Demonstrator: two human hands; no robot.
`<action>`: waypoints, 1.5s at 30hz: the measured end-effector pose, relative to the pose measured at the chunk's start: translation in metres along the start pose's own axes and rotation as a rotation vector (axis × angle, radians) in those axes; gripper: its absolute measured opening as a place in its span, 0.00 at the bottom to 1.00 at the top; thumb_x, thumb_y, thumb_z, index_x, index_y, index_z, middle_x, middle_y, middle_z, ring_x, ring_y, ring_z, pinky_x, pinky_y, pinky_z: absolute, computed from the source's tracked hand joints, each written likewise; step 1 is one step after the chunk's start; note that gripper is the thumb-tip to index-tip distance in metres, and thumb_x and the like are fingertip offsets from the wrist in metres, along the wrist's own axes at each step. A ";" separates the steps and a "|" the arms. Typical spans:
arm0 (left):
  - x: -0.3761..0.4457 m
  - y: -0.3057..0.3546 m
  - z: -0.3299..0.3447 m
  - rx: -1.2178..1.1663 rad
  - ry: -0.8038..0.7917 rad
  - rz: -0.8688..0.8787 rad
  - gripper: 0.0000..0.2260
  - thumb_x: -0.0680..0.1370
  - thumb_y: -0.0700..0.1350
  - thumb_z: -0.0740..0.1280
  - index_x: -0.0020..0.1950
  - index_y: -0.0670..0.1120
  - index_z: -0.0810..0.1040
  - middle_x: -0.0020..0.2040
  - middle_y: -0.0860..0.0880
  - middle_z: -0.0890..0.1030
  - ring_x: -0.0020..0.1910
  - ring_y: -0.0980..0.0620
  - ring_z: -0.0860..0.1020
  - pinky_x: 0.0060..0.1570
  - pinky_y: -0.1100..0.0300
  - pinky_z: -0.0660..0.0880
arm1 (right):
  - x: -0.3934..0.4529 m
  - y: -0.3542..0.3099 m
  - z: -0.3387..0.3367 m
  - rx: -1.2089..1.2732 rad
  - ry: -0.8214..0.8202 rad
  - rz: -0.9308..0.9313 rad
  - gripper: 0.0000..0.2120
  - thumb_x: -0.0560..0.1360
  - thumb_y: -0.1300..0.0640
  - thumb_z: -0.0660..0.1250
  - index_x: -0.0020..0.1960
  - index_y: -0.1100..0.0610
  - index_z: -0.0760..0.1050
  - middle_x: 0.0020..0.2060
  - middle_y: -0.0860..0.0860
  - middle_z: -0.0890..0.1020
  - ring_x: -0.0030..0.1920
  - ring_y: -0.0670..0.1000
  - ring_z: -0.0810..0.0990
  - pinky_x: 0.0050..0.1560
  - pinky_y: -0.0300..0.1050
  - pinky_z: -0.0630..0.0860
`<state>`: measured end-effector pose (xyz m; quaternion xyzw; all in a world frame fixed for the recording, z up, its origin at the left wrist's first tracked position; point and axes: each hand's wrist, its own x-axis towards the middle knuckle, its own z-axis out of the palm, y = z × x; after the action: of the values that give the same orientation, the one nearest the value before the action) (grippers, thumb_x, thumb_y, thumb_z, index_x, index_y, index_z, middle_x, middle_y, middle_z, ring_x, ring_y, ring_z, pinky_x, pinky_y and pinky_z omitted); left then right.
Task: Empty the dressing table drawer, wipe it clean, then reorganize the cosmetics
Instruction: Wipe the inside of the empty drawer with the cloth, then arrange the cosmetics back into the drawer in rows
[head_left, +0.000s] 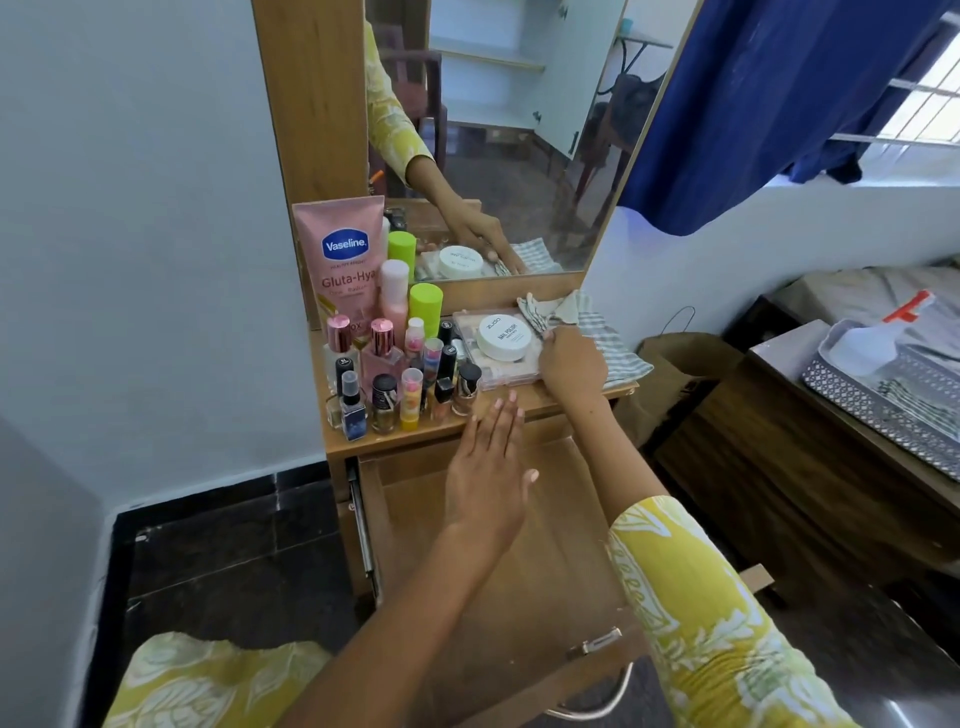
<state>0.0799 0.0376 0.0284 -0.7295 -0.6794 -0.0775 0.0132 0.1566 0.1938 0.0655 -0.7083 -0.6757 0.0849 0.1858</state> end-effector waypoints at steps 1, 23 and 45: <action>0.000 0.000 0.001 0.000 0.000 -0.002 0.29 0.83 0.54 0.45 0.74 0.41 0.35 0.75 0.45 0.33 0.74 0.49 0.34 0.69 0.53 0.31 | -0.002 -0.001 0.001 0.003 0.002 0.006 0.16 0.82 0.55 0.52 0.59 0.63 0.73 0.57 0.60 0.78 0.57 0.60 0.77 0.49 0.48 0.70; -0.109 -0.056 -0.007 -0.354 0.323 -0.040 0.16 0.78 0.42 0.64 0.65 0.41 0.74 0.60 0.44 0.79 0.59 0.48 0.77 0.61 0.57 0.69 | -0.210 0.022 0.014 0.475 0.025 -0.274 0.06 0.77 0.62 0.65 0.49 0.56 0.80 0.39 0.47 0.83 0.38 0.44 0.80 0.41 0.35 0.75; -0.055 -0.124 -0.049 -0.286 0.647 -0.306 0.22 0.73 0.48 0.71 0.67 0.51 0.72 0.57 0.43 0.74 0.54 0.46 0.72 0.45 0.54 0.76 | -0.211 -0.031 0.043 0.657 0.113 -0.474 0.08 0.76 0.63 0.66 0.53 0.55 0.79 0.45 0.46 0.83 0.43 0.40 0.81 0.43 0.33 0.77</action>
<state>-0.0517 -0.0137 0.0590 -0.5518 -0.7236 -0.3988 0.1135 0.0963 -0.0077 0.0104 -0.4394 -0.7458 0.2119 0.4536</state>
